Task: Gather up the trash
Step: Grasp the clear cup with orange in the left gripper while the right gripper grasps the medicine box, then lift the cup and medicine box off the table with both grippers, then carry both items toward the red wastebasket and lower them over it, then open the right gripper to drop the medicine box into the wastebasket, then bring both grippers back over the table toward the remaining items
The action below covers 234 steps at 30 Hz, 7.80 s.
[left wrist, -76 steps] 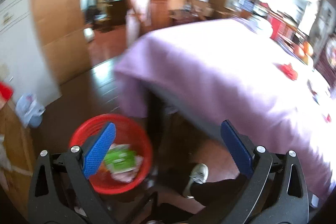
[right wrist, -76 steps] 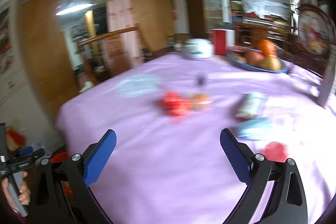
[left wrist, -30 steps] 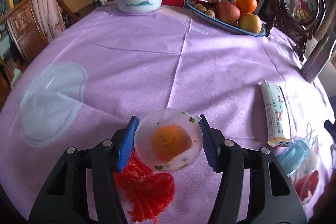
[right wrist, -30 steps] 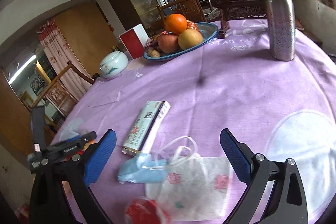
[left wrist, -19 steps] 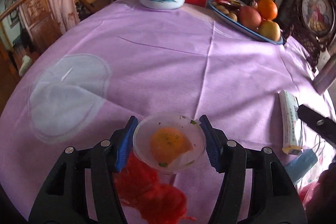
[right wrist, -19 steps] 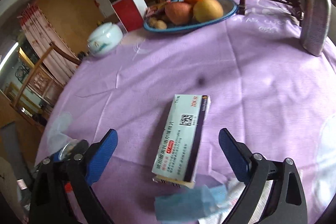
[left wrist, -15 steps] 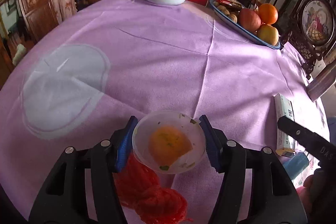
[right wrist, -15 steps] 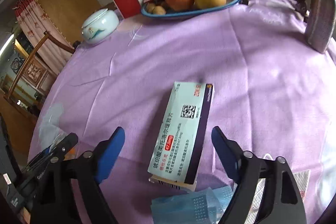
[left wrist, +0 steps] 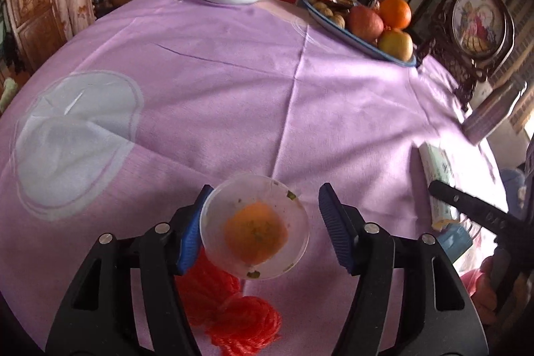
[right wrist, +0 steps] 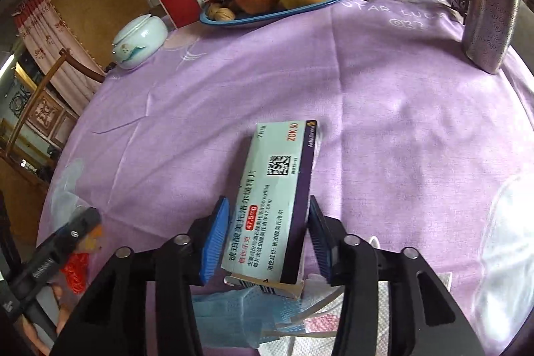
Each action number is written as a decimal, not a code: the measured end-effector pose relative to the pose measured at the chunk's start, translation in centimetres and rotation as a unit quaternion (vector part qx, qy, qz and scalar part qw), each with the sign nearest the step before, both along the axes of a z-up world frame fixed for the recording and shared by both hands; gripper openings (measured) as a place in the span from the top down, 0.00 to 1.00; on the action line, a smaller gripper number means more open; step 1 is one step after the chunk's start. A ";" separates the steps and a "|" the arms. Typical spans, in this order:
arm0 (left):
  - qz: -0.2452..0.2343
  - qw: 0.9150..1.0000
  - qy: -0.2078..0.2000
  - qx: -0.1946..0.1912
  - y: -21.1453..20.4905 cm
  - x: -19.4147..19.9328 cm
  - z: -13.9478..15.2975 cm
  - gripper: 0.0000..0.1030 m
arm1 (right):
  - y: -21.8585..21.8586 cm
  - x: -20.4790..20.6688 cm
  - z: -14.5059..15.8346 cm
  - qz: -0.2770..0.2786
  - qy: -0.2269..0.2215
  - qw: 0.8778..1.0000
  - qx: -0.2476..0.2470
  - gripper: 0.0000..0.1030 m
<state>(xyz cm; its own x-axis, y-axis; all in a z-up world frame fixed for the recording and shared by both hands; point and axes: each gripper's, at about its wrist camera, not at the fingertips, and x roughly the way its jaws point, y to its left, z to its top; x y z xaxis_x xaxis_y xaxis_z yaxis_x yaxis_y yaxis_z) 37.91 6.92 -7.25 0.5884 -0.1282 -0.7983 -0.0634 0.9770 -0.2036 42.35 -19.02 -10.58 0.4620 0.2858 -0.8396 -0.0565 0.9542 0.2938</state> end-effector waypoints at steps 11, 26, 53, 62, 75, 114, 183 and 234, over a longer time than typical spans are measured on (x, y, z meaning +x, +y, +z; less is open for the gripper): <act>-0.010 0.998 -0.048 0.048 -1.2 -1.1 1.1 0.45 | 0.9 -0.8 0.9 0.020 -0.031 0.999 -0.003 0.53; -0.048 0.990 -0.132 -0.025 -0.6 -4.1 4.0 0.45 | 1.4 -6.0 5.8 0.080 -0.119 0.987 0.079 0.53; -0.017 0.971 -0.232 0.061 -4.8 -25.7 7.6 0.46 | -5.4 -24.0 7.9 0.075 -0.225 0.963 0.131 0.52; -0.023 0.963 -0.258 0.070 -6.0 -29.2 8.4 0.46 | -6.5 -29.6 9.2 0.058 -0.265 0.956 0.114 0.52; -0.018 0.948 -0.309 0.071 -6.7 -35.5 11.7 0.46 | -8.3 -36.3 12.3 0.055 -0.309 0.939 0.140 0.52; 0.284 0.936 -0.201 0.050 20.3 -49.4 2.0 0.47 | 11.4 -41.2 10.5 0.296 -0.229 0.911 0.175 0.52; 0.525 0.850 -0.040 -0.022 34.7 -53.4 -10.4 0.08 | 45.5 -39.9 -4.7 0.519 -0.033 0.851 0.074 0.28; 0.392 0.913 -0.110 -0.035 24.7 -49.3 -5.6 0.07 | 16.1 -37.6 8.8 0.304 -0.221 0.922 0.098 0.20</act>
